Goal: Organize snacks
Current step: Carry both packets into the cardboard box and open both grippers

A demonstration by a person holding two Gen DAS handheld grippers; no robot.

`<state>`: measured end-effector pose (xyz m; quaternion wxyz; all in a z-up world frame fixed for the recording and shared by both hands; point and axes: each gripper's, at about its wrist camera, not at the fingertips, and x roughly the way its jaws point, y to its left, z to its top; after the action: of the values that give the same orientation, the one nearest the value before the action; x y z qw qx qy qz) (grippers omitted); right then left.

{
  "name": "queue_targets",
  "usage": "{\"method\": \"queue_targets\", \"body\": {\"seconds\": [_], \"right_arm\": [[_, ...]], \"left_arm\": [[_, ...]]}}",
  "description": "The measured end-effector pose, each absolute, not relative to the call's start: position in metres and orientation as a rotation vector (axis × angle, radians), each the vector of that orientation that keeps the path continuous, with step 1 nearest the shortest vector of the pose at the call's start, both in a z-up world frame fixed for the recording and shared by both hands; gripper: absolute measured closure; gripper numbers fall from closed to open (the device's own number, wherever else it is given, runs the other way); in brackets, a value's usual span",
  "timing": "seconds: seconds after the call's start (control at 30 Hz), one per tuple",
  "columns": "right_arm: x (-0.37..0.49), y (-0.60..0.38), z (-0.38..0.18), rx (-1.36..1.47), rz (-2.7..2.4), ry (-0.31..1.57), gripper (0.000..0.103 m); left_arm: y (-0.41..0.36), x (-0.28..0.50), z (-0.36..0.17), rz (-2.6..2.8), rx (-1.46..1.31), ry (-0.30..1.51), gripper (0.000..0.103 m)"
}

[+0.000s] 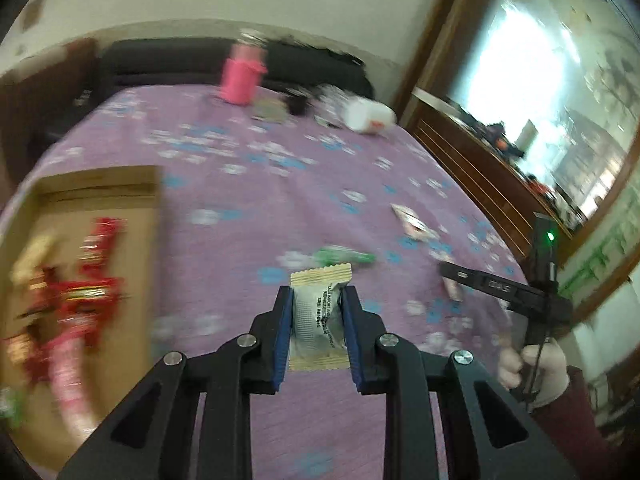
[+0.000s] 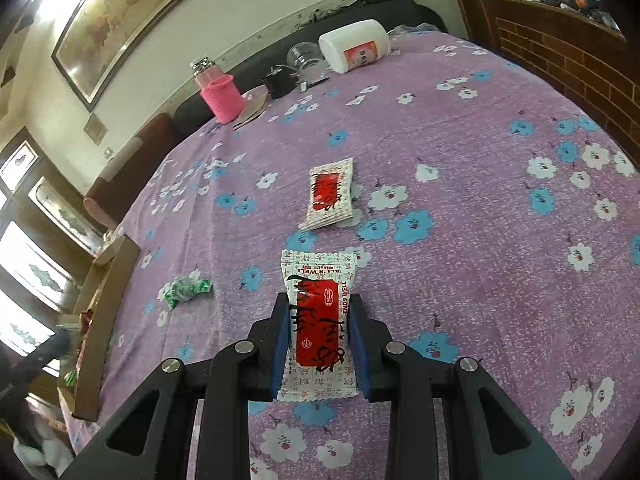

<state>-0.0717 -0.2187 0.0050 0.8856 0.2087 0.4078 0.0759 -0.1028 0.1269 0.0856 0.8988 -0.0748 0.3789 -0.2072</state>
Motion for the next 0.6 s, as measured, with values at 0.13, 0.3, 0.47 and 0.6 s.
{"method": "queue_targets", "body": {"seconds": [0.13, 0.3, 0.47, 0.6], "right_arm": [[-0.078, -0.212, 0.015, 0.401, 0.131, 0.831, 0.074], [-0.097, -0.167, 0.052, 0.393, 0.241, 0.791, 0.074], [-0.094, -0.082, 0.086, 0.305, 0.408, 0.796, 0.073], [-0.089, -0.002, 0.094, 0.249, 0.556, 0.831, 0.073]], "left_arm": [[0.197, -0.117, 0.091, -0.321, -0.223, 0.745, 0.079], [0.266, -0.123, 0.088, -0.181, -0.289, 0.716, 0.079], [0.295, -0.121, 0.076, -0.107, -0.318, 0.729, 0.079], [0.303, -0.120, 0.064, -0.097, -0.334, 0.762, 0.079]]}}
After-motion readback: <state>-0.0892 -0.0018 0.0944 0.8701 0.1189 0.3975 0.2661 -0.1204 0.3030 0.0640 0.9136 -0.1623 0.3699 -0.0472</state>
